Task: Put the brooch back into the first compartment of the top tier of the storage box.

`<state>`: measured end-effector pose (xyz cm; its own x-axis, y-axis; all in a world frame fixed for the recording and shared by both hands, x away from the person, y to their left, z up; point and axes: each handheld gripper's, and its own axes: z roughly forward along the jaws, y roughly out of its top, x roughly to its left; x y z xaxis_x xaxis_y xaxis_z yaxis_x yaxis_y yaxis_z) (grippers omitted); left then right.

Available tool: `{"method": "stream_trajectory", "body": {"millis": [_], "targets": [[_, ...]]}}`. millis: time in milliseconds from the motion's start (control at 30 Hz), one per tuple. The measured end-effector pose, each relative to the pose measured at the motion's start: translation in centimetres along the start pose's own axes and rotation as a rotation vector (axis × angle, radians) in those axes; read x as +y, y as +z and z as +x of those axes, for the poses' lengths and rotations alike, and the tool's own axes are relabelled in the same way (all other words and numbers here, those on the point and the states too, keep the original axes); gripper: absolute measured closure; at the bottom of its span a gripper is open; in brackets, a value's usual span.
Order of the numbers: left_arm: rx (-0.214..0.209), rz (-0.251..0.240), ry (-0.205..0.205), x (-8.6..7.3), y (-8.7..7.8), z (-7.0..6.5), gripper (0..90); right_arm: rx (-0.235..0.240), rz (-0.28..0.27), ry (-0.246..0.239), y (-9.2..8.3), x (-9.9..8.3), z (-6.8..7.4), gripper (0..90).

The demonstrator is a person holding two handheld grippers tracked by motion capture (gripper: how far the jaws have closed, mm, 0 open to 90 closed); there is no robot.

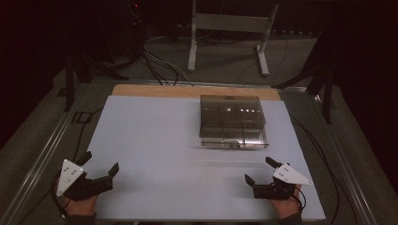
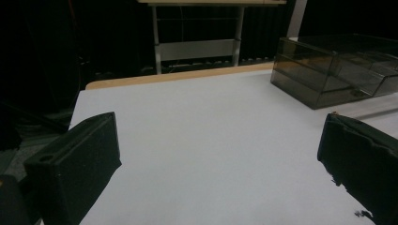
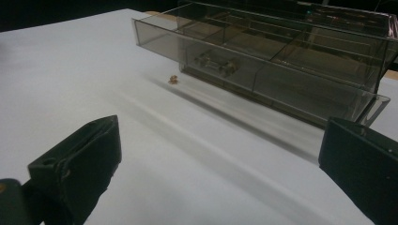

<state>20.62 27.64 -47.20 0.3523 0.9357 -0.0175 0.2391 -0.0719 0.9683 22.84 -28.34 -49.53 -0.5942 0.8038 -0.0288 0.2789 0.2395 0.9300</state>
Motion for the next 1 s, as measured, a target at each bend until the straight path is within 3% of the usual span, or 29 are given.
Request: {"method": "stream_trajectory", "body": {"millis": [200, 333, 500, 767, 833, 1000], "targets": [[0.014, -0.005, 0.02, -0.3, 0.3, -0.3, 0.4, -0.006, -0.022, 0.015, 0.1, -0.2, -0.5, 0.1], [0.0, 0.014, 0.026, -0.1, 0.6, -0.9, 0.4, -0.018, -0.027, 0.034, 0.0, -0.1, -0.7, 0.1], [0.003, 0.059, 0.005, 1.0, 0.7, -1.2, 0.3, -0.03, -0.027, 0.034, -0.2, -0.1, -0.7, 0.1], [-0.01, 0.104, 0.022, 2.0, 1.9, -1.4, 0.4, -0.042, -0.026, 0.04, -0.3, -0.1, -0.7, 0.1], [0.005, 0.106, 0.03, 2.3, 2.2, -1.5, 0.4, -0.044, -0.033, 0.037, -0.3, -0.1, -0.7, 0.1], [-0.004, 0.105, 0.027, 3.0, 2.9, -1.7, 0.4, -0.05, -0.039, 0.042, -0.4, -0.1, -0.7, 0.1]]}}
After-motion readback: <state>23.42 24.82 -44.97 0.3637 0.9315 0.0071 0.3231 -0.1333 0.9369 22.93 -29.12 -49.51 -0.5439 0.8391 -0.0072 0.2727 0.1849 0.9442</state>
